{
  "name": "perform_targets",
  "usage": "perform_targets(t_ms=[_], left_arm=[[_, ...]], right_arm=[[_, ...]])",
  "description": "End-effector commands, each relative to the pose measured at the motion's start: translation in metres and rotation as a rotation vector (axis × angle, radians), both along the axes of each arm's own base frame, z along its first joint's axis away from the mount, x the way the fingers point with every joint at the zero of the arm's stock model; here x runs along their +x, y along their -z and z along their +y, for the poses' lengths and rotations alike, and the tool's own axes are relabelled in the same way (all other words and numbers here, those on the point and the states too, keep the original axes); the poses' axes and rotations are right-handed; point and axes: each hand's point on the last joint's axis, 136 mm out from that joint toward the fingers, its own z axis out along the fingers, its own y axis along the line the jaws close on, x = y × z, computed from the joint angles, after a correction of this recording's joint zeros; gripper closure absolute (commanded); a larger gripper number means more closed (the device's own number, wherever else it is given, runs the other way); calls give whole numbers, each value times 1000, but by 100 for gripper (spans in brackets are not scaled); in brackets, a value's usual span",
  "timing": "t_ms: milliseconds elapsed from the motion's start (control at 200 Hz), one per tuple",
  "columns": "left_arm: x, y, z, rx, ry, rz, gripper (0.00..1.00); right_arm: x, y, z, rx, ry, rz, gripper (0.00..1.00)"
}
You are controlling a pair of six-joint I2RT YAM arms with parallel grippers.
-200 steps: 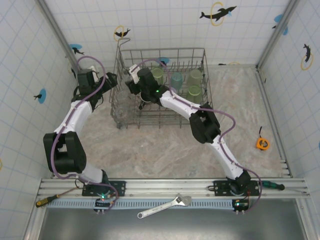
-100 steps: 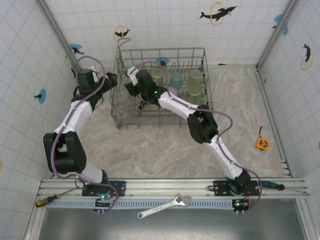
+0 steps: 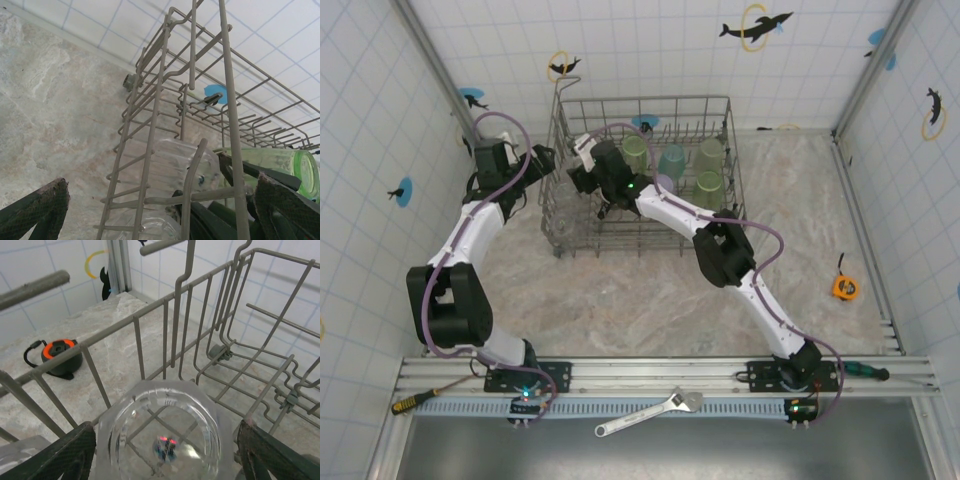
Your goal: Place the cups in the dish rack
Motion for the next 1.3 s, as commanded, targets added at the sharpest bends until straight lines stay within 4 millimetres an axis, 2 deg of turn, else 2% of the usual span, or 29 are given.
perform_targets(t_ms=[0, 25, 175, 335, 555, 786, 1056, 1096, 1106, 1131, 1296], left_arm=[[-8, 20, -7, -6, 39, 68, 3], [-8, 21, -8, -6, 42, 70, 3], [-8, 20, -8, -9, 44, 69, 3], [-9, 20, -8, -8, 44, 67, 3], [-10, 18, -4, 10, 30, 63, 3], [-13, 9, 0, 26, 9, 34, 2], [-19, -8, 11, 72, -41, -24, 2], [-20, -11, 13, 80, -51, -33, 2], [-20, -12, 14, 84, -55, -36, 2], [-21, -13, 14, 90, -59, -41, 3], [-27, -25, 25, 148, -96, -95, 2]], right_arm=[[5, -23, 8, 85, -3, -30, 19], [6, -31, 10, 114, -5, -47, 18], [8, -36, 9, 157, -3, -32, 14], [11, -50, 7, 196, 2, -42, 11], [13, -84, -4, 223, 24, -77, 8], [12, -122, -23, 206, 77, -119, 0], [-4, -177, -42, 225, 77, -152, 0], [-4, -174, -46, 211, 81, -146, 0], [-7, -188, -50, 222, 82, -159, 0], [-11, -195, -54, 220, 82, -165, 0], [-24, -210, -83, 168, 112, -168, 0]])
